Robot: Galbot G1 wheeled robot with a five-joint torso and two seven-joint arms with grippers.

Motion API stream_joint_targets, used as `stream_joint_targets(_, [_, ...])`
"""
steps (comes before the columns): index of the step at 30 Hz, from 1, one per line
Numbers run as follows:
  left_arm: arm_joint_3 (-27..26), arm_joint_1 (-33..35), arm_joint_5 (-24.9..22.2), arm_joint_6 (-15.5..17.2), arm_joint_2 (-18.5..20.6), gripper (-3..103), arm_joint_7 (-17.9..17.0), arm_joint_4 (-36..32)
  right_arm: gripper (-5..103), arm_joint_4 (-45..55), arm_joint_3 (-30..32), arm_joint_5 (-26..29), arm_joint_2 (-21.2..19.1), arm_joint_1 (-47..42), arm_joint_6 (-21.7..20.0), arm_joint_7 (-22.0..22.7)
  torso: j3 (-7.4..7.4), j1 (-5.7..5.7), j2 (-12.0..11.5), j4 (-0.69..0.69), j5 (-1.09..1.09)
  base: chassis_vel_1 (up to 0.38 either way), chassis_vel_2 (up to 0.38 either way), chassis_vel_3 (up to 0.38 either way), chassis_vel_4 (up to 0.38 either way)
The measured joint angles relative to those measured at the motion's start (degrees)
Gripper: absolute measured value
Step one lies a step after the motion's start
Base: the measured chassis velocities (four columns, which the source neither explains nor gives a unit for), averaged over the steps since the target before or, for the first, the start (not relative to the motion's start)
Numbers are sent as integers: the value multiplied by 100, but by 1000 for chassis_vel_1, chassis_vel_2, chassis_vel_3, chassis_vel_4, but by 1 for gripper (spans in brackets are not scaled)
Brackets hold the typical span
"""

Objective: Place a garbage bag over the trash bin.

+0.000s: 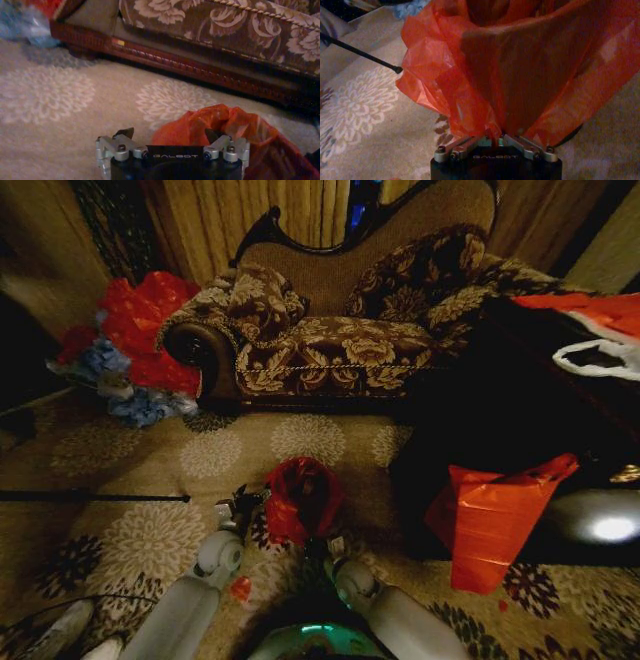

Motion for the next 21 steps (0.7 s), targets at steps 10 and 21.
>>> stream_joint_targets(10, [36,-104,294,-55,-211,81,-58,448,0,109,-63,2,-70,33,38,47,0,0,0,2,0,0,0,0,0])
stream_joint_targets(21, [30,-155,409,-158,-349,39,-48,712,0,147,-61,50,-158,53,40,107,0,0,0,0,-1,0,0,0,0])
